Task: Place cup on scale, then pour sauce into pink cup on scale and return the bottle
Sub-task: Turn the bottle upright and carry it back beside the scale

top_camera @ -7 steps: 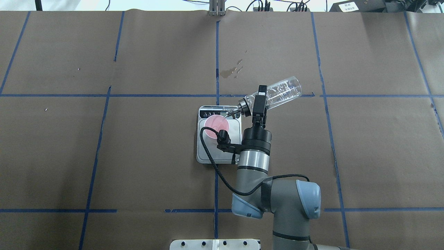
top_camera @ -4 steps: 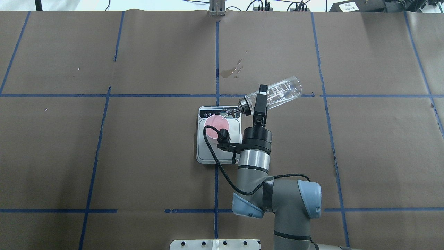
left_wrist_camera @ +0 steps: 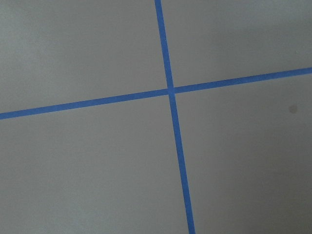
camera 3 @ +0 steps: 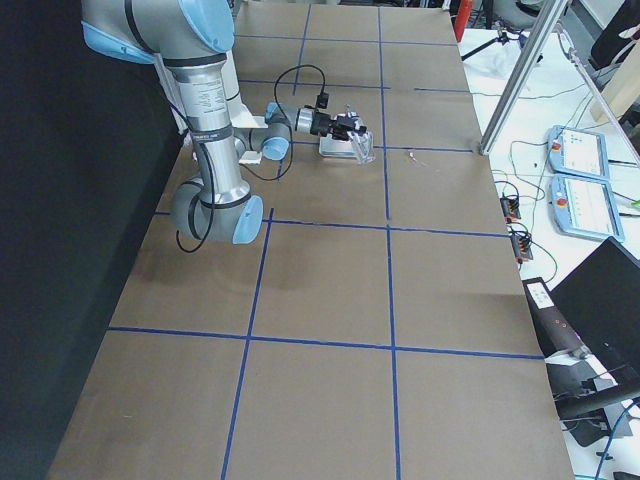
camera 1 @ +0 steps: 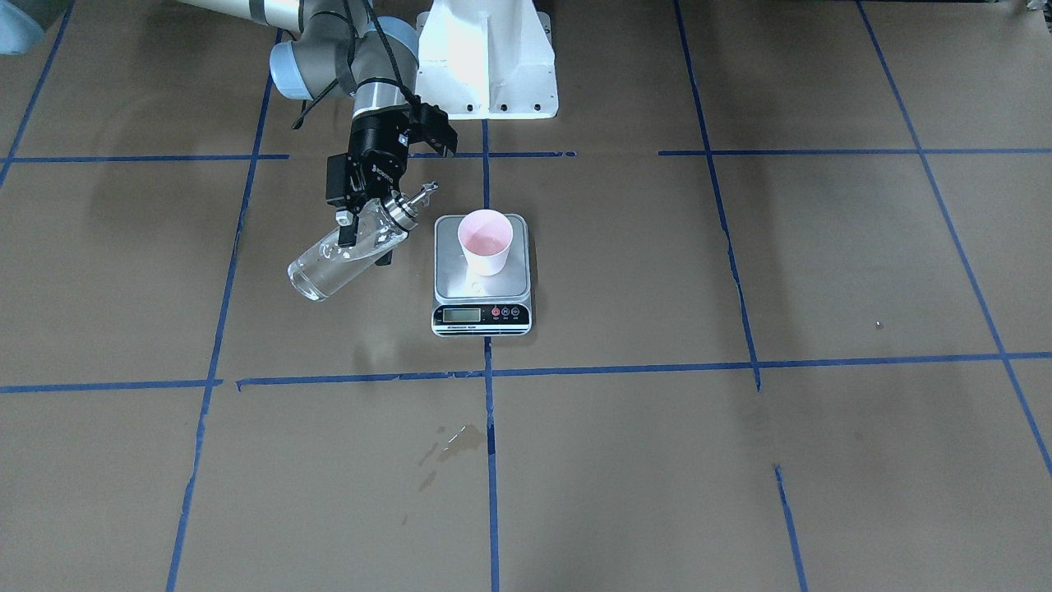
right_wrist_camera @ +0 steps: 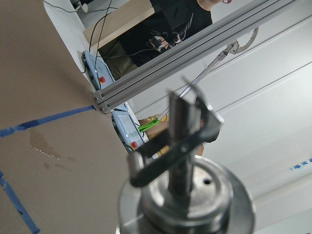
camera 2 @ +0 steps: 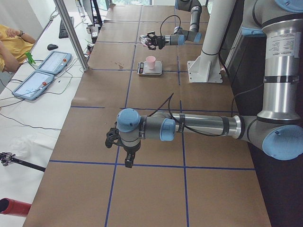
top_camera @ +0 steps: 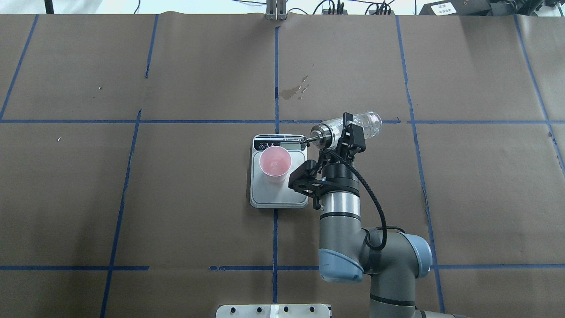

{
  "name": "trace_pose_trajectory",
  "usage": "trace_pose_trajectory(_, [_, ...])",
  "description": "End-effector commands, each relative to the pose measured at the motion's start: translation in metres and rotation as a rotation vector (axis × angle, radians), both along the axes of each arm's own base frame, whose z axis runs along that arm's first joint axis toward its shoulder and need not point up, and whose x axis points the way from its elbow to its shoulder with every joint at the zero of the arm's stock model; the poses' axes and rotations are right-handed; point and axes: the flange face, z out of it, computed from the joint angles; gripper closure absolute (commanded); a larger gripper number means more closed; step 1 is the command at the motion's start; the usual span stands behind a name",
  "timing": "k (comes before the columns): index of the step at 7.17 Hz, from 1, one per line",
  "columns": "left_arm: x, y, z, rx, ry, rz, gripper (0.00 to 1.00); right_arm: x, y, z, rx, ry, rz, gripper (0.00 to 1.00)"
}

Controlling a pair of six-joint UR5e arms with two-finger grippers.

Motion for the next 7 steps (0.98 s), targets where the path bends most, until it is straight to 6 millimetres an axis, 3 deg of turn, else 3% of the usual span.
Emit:
trace_pose_trajectory(1, [0.0, 0.0, 0.0, 0.001, 0.0, 0.0, 0.0, 0.008, 0.003, 0.008, -0.055, -0.309, -0.056, 1.0])
trace_pose_trajectory(3, [0.0, 0.0, 0.0, 0.001, 0.0, 0.0, 0.0, 0.02, 0.007, 0.012, -0.094, -0.406, -0.089, 1.0])
trace_pose_trajectory(5, [0.0, 0.0, -0.001, 0.004, 0.0, 0.0, 0.0, 0.04, 0.005, 0.014, -0.217, -0.678, -0.128, 1.0])
trace_pose_trajectory(6, [0.0, -0.001, -0.001, 0.004, 0.0, 0.0, 0.0, 0.062, 0.0, 0.023, -0.294, -0.805, -0.131, 1.0])
trace_pose_trajectory(7, [0.0, -0.001, -0.002, 0.006, 0.0, 0.0, 0.0, 0.086, -0.003, 0.043, -0.333, -0.824, -0.117, 1.0])
